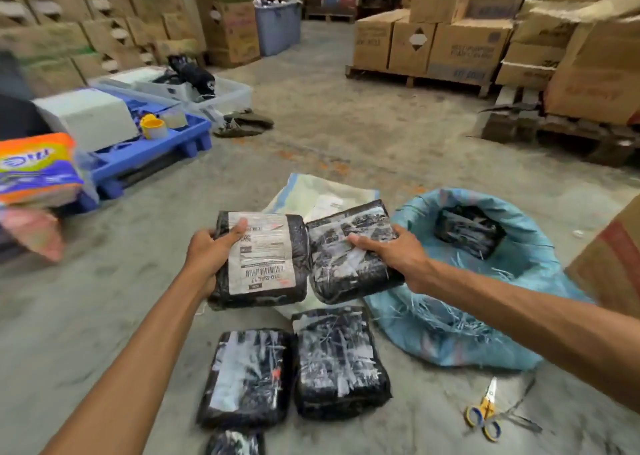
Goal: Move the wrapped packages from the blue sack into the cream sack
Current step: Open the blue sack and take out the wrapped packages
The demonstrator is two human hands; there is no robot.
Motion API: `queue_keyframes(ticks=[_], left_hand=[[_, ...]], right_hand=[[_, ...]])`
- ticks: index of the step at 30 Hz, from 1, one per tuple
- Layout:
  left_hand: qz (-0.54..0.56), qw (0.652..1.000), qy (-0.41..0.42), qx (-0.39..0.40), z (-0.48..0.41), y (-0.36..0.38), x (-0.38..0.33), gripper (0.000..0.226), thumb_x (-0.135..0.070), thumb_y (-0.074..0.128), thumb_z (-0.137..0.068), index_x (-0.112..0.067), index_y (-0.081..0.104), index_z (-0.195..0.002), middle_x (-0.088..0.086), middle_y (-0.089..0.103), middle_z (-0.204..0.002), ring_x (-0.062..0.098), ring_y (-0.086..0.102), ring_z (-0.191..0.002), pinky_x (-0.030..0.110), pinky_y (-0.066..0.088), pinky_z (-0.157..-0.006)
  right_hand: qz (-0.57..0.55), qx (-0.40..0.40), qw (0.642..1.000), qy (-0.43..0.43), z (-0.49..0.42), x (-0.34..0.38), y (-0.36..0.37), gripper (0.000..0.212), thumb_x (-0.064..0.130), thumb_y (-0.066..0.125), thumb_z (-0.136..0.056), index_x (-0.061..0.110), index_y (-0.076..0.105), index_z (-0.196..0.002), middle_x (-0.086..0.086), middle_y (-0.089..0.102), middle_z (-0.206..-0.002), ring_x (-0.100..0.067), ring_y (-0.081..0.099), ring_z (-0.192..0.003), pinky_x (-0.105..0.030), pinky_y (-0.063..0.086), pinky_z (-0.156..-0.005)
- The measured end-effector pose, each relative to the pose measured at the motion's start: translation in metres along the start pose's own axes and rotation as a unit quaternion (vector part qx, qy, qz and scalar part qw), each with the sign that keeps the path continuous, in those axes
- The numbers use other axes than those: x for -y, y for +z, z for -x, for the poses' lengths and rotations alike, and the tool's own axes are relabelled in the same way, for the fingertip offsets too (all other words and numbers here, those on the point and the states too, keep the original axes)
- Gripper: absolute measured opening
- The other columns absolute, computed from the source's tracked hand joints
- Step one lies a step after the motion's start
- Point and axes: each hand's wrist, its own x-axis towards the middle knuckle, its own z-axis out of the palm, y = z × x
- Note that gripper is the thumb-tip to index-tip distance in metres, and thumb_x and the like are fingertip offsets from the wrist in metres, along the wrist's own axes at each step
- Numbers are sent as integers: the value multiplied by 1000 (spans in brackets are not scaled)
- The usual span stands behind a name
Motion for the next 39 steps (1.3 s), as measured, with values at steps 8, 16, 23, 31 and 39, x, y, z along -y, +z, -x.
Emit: queue_keyframes(ticks=[8, 16, 23, 31, 39], left_hand=[[-67, 988, -141, 20, 26, -64, 141, 43, -33, 80, -80, 5, 71, -97, 19, 76, -85, 34, 75, -78, 53, 59, -79], [-138, 980, -132, 47, 14, -76, 183, 48, -52, 72, -82, -7, 74, -97, 9, 77, -87, 28, 75, -81, 48, 59, -84], [-447, 890, -87, -28, 16, -57, 186, 78, -77, 48, -81, -10, 58, -121, 24, 48, -128, 41, 38, -124, 51, 32, -107], [-371, 889, 267, 33, 18, 92, 54, 35, -27, 70, -87, -19, 64, -121, 10, 58, -113, 31, 49, -113, 40, 40, -93], [-370, 820, 327, 290, 36, 287, 24, 29, -25, 67, -90, -12, 68, -116, 5, 68, -106, 18, 62, -100, 33, 49, -90]], right_hand=[[43, 74, 992, 90, 46, -93, 45, 94, 53, 99, -41, 17, 61, -119, 2, 78, -97, -19, 76, -88, -41, 59, -89], [104, 60, 982, 145, 57, -106, 54, 99, 78, 85, -36, 18, 67, -113, -1, 77, -99, -22, 75, -89, -41, 60, -87], [444, 124, 880, 111, 50, -60, 42, 104, 80, 58, -77, -2, 47, -140, -17, 52, -141, -31, 59, -117, -35, 53, -91], [565, -90, 817, -74, -17, 6, -78, 51, 38, 57, -91, 8, 46, -131, -15, 65, -107, -35, 63, -94, -43, 56, -76], [535, -142, 830, -66, -75, -26, -181, 40, 14, 57, -87, 5, 54, -126, -19, 65, -120, -38, 63, -106, -44, 55, -84]])
